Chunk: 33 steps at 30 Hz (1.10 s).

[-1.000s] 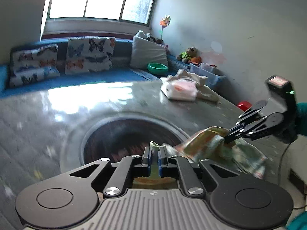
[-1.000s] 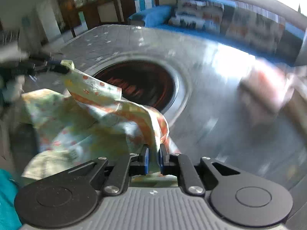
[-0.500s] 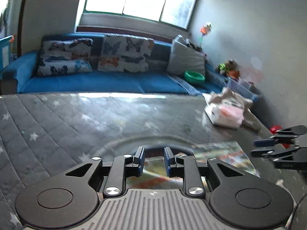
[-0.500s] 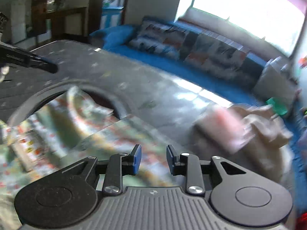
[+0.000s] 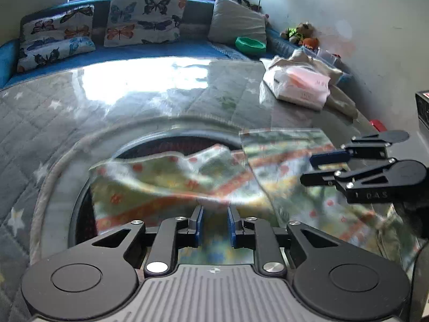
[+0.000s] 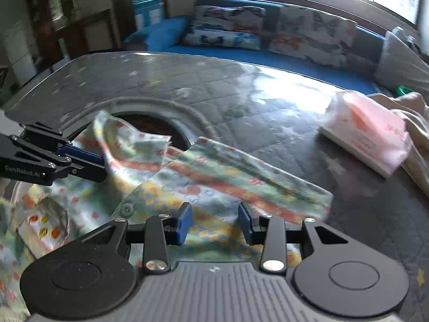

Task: Fold clothes

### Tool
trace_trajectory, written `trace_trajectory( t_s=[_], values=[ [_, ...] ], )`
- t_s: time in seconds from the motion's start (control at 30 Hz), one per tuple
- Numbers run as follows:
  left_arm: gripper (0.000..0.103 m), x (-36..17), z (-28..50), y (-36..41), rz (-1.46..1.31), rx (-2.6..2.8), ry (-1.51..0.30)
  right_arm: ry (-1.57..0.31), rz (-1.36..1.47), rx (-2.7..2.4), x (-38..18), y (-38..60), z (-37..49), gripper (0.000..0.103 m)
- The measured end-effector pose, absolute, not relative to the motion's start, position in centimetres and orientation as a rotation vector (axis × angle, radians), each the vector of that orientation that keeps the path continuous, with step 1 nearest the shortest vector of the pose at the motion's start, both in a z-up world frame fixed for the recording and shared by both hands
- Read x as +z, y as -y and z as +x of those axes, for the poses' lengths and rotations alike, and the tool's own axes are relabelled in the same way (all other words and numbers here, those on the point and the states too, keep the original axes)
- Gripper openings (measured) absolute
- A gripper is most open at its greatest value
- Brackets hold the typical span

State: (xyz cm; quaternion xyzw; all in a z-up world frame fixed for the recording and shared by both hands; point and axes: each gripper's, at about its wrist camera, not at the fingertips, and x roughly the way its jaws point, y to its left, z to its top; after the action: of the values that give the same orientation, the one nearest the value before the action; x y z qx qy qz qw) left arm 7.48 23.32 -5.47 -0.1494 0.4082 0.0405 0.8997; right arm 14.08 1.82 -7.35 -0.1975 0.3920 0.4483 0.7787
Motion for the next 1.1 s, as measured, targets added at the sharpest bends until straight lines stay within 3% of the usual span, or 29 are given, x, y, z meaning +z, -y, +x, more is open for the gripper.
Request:
trace_trajectory(
  t_s=[0.27, 0.6, 0.7, 0.93, 1.1],
  values=[
    [0.023, -5.2, 6.7, -24.9, -0.434, 0.089, -0.793, -0.869, -0.329, 1.065, -5.9, -4.7, 14.5, 0.037],
    [0.033, 0.0, -4.2, -26.0, -0.413, 0.195, -0.718, -0.860, -0.348, 1.066, -7.7, -10.2, 15.2, 0.036],
    [0.040, 0.6, -8.1, -26.0, -0.395, 0.258, -0.715, -0.864, -0.366, 1.061, -8.4, -11.0, 15.2, 0.029],
    [0.041, -0.9, -16.3, -26.1, -0.461, 0.375, -0.750, -0.783, -0.395, 1.032, -8.6, -11.3, 14.0, 0.002],
    [0.043, -2.5, -19.9, -24.8, -0.478, 0.409, -0.792, -0.734, -0.438, 0.995, -8.3, -11.2, 13.6, 0.002]
  ],
)
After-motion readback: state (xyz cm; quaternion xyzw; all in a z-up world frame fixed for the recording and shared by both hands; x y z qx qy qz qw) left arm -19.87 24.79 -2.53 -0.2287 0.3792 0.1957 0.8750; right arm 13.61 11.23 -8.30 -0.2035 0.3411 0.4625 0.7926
